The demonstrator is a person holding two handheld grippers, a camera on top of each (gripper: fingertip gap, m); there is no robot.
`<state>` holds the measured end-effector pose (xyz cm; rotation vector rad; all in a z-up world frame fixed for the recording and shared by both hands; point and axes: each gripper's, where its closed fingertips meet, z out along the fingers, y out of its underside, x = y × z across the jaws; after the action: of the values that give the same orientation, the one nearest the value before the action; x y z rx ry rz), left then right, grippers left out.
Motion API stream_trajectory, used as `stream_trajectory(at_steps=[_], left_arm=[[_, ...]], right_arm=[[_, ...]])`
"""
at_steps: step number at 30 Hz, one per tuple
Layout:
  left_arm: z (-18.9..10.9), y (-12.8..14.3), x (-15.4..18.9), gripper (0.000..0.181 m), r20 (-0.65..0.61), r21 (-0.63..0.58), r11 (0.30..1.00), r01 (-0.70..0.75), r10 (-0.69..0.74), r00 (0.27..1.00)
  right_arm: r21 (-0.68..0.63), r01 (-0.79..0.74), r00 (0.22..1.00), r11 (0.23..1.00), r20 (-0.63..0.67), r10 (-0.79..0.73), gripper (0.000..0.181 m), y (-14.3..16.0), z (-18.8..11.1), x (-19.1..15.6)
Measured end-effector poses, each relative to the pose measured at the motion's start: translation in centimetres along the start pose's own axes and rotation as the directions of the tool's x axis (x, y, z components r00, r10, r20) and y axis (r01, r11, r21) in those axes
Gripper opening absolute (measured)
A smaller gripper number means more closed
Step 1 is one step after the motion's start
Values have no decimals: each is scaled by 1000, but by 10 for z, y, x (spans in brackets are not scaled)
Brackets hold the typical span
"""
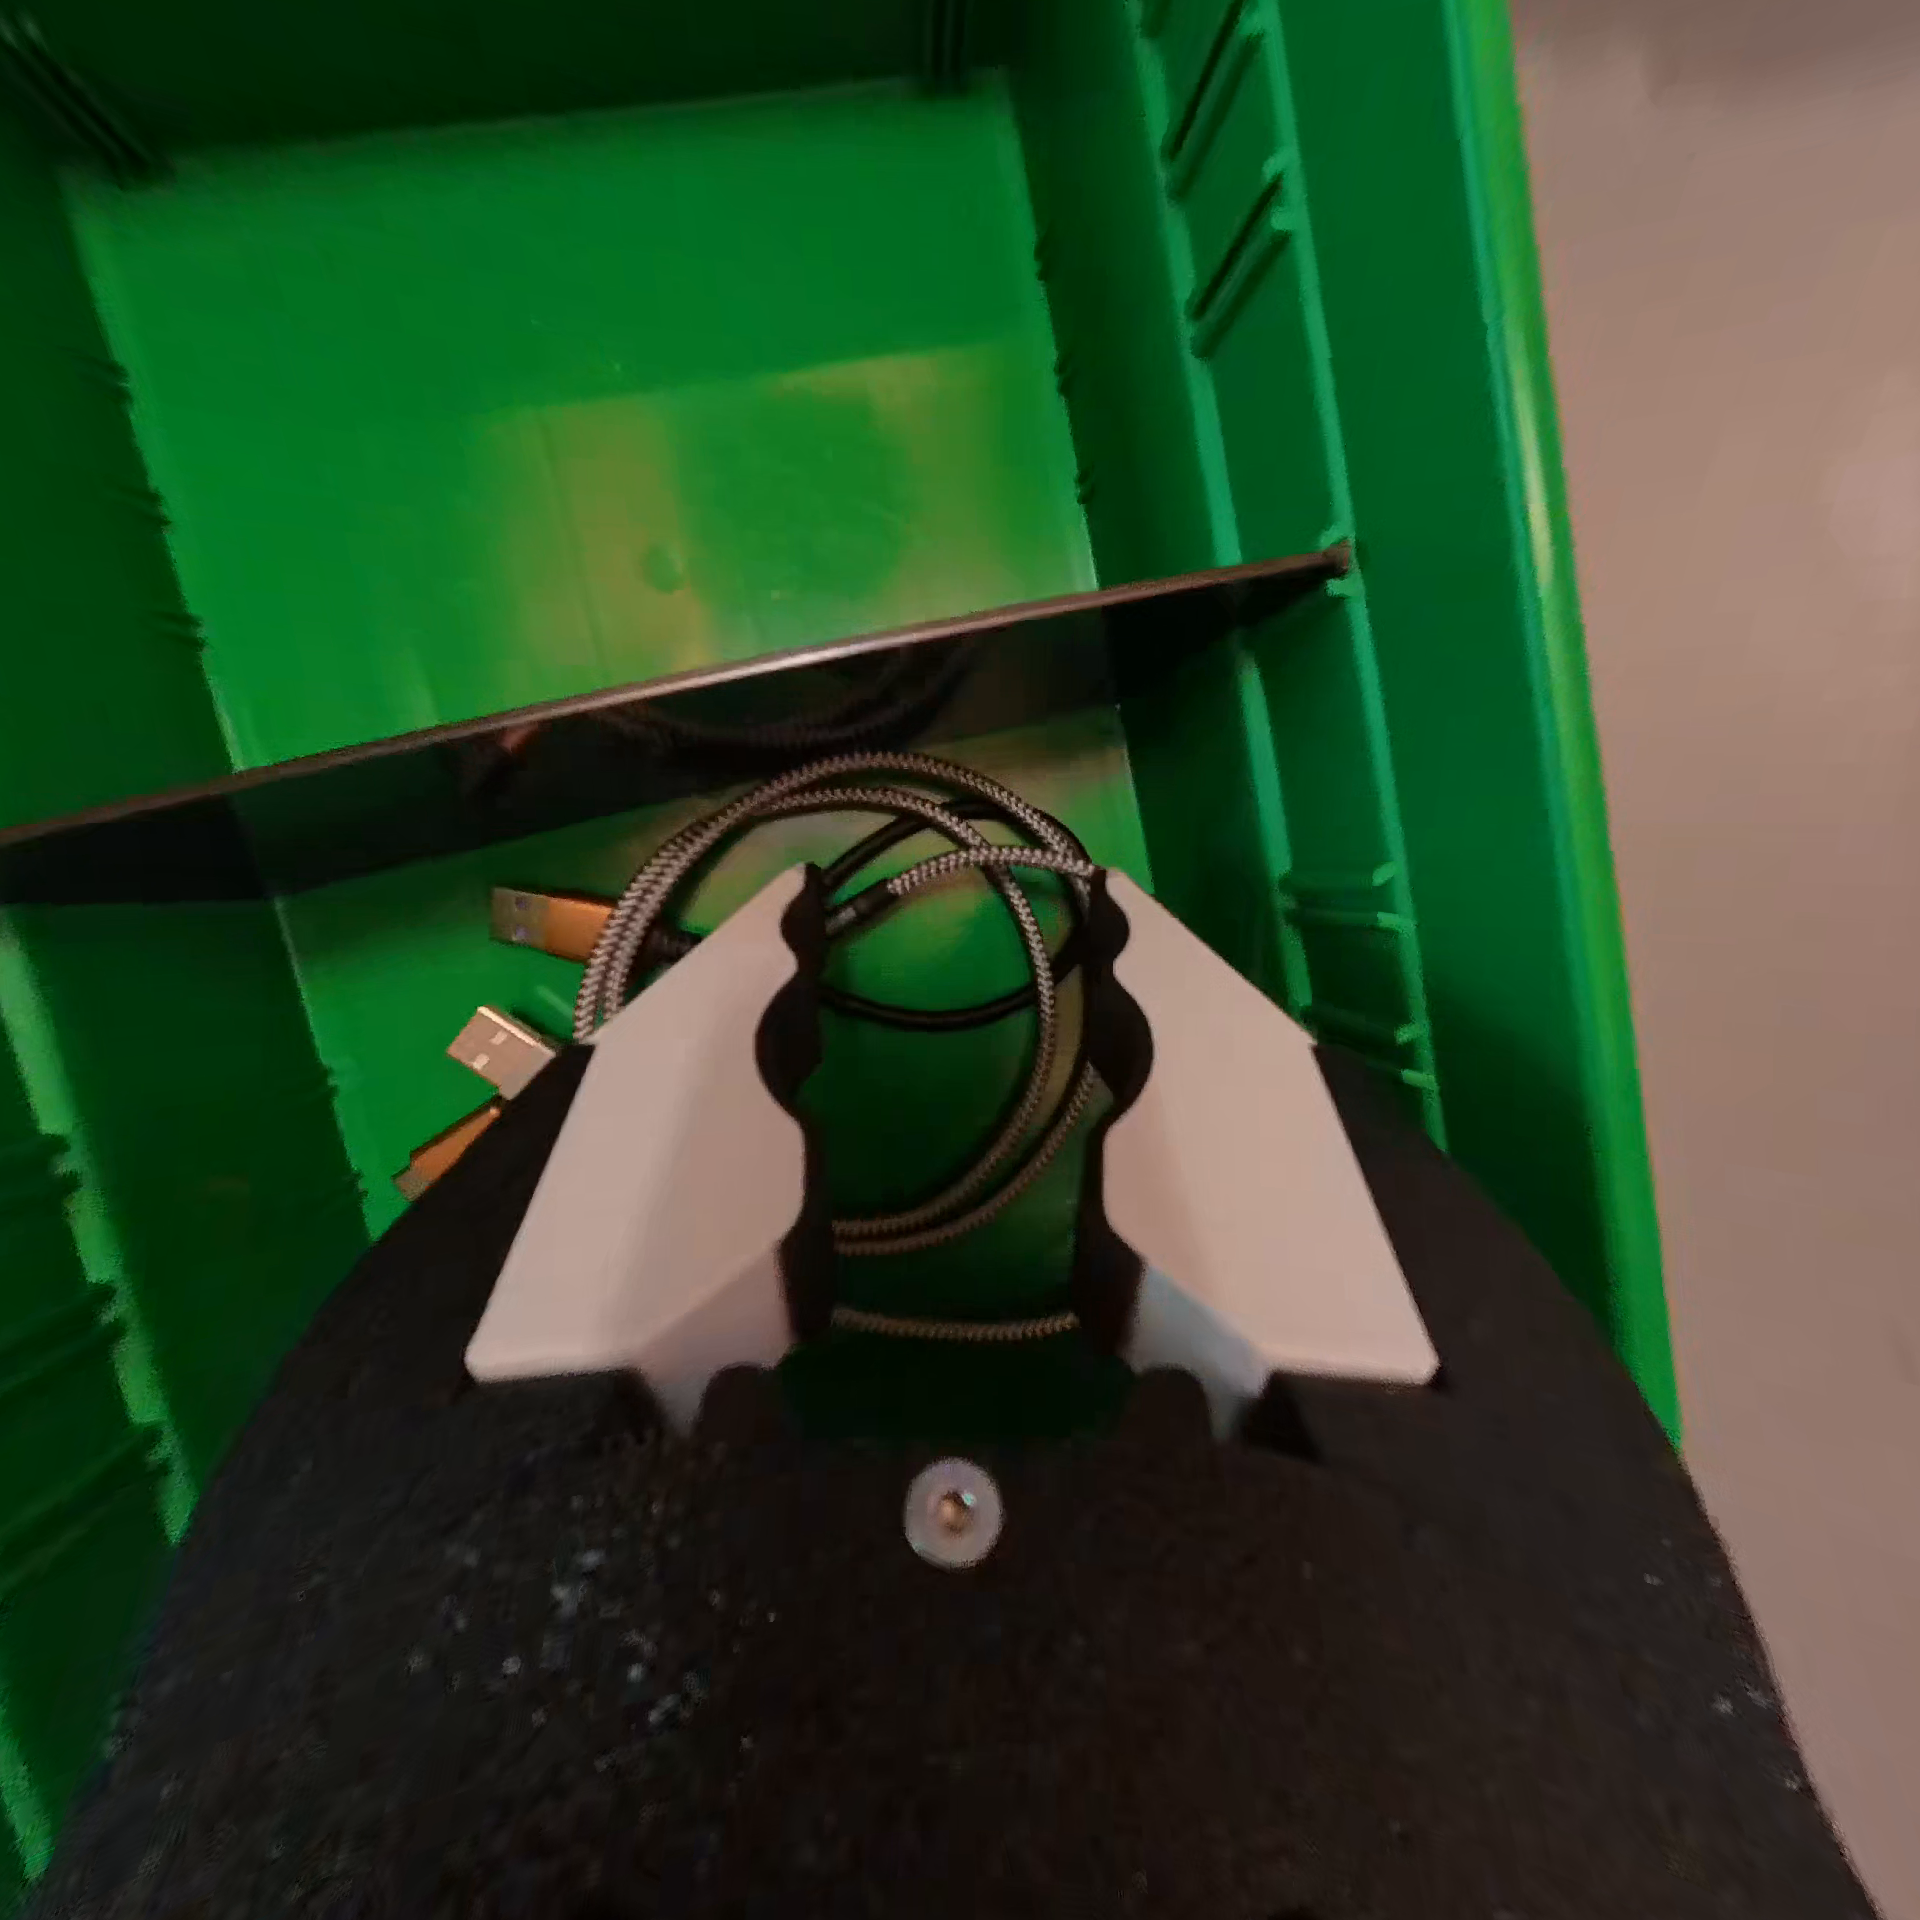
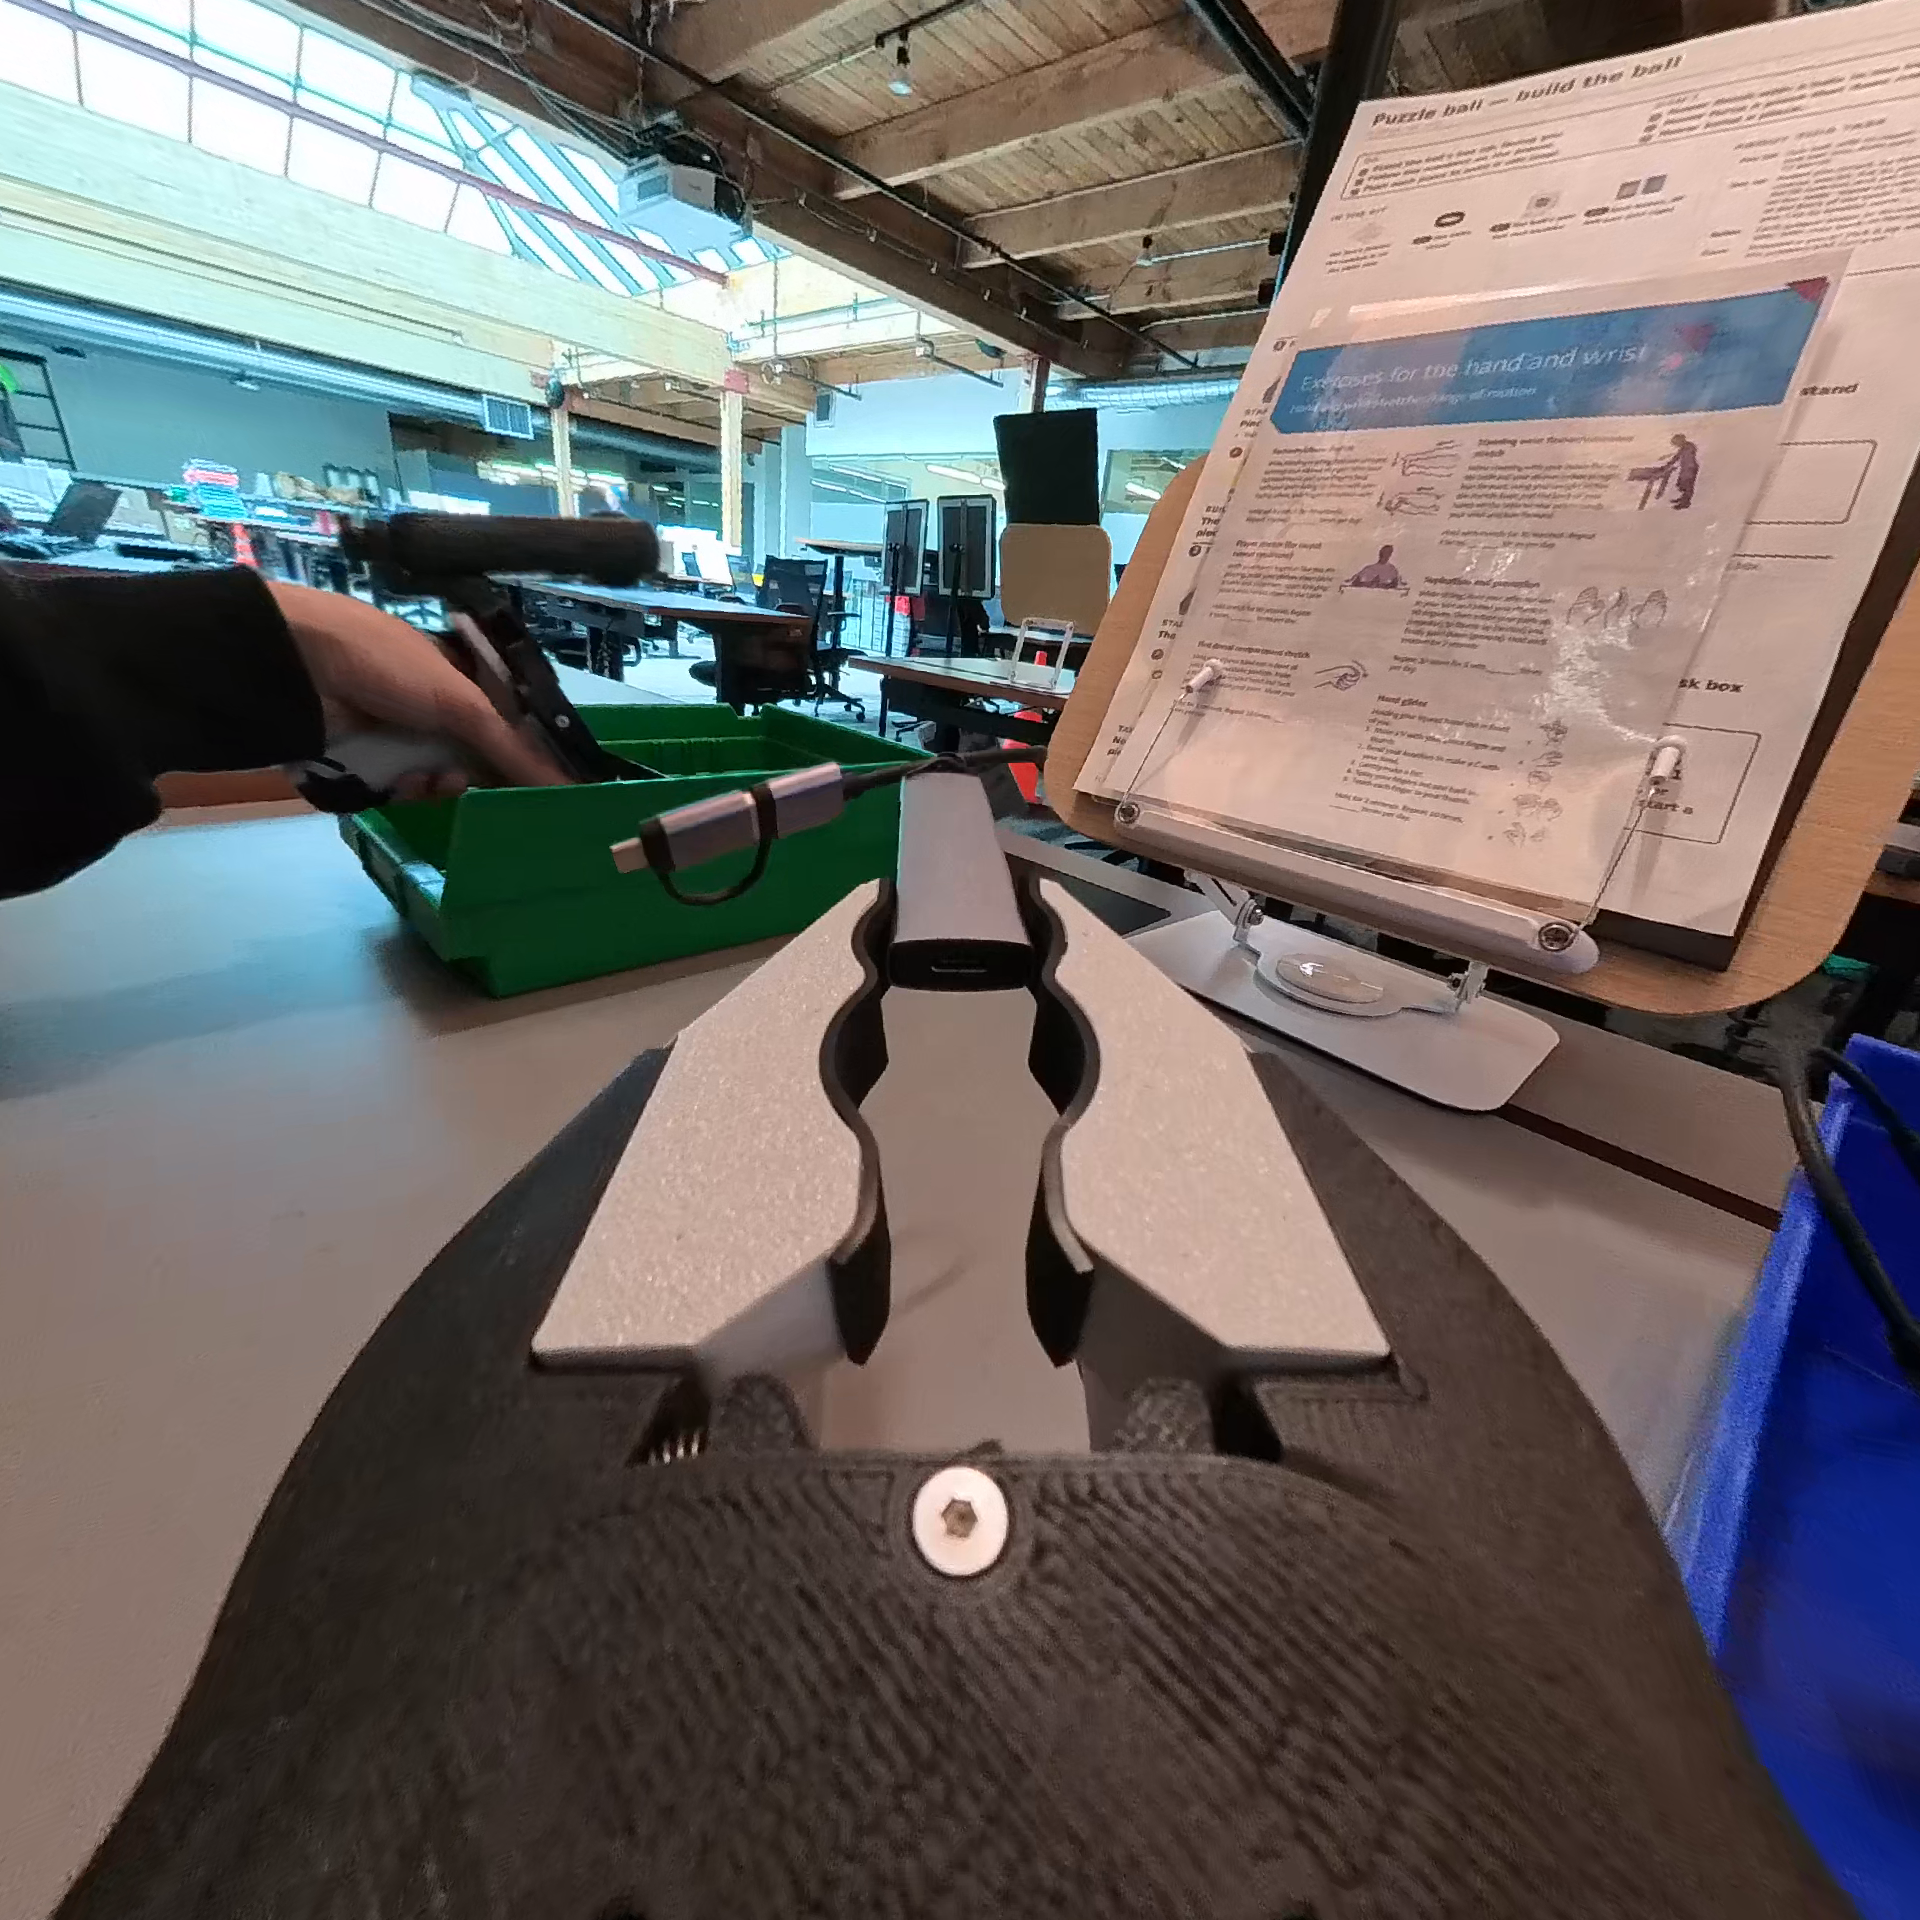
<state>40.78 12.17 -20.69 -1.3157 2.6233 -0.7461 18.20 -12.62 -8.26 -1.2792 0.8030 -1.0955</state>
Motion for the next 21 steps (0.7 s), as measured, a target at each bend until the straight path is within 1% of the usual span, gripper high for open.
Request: stream_trajectory(at_steps=[1, 2, 4, 5, 6, 10, 14, 18, 19, 21], left_arm=[[-3, -4, -1, 48, 4, 44, 999, 19, -19, 1000], [-7, -7, 2, 49, -27, 87, 995, 55, -53, 998], [-15, -14, 11, 48, -145, 164, 970, 179, -156, 977], [-16, -15, 14, 46, -198, 175, 958, 226, -190, 962], [-15, -10, 15, 46, -220, 156, 958, 241, -204, 954], [-6, 9, 14, 47, -193, 74, 973, 217, -199, 961], [1, 9, 18, 48, -203, 27, 972, 234, -224, 953], [13, 10, 24, 44, -225, -41, 969, 243, -246, 943], [14, 9, 28, 33, -254, -42, 970, 240, -243, 936], [13, 4, 34, 12, -303, -3, 973, 232, -222, 927]], right_arm=[[0, 1, 1000, 1000, -3, -1, 22, 0, 0, 0], [-3, -2, 1000, 1000, 0, 2, 23, 1, 1, 0], [-6, -2, 1000, 1000, 3, 2, 22, 2, 1, 0], [-8, 0, 1000, 1000, 5, 0, 22, 2, 1, -1], [-8, 1, 1000, 1000, 8, -1, 23, 2, 1, -2], [-8, -1, 1000, 1000, 16, 1, 22, 1, 2, -3], [-10, 9, 1000, 1000, 15, -9, 22, 1, 1, -4], [-12, 11, 1000, 1000, 15, -11, 22, 1, 1, -3], [-11, 12, 1000, 1000, 14, -11, 22, 1, 1, -3], [-8, 12, 1000, 1000, 13, -12, 22, 0, 0, -3]])
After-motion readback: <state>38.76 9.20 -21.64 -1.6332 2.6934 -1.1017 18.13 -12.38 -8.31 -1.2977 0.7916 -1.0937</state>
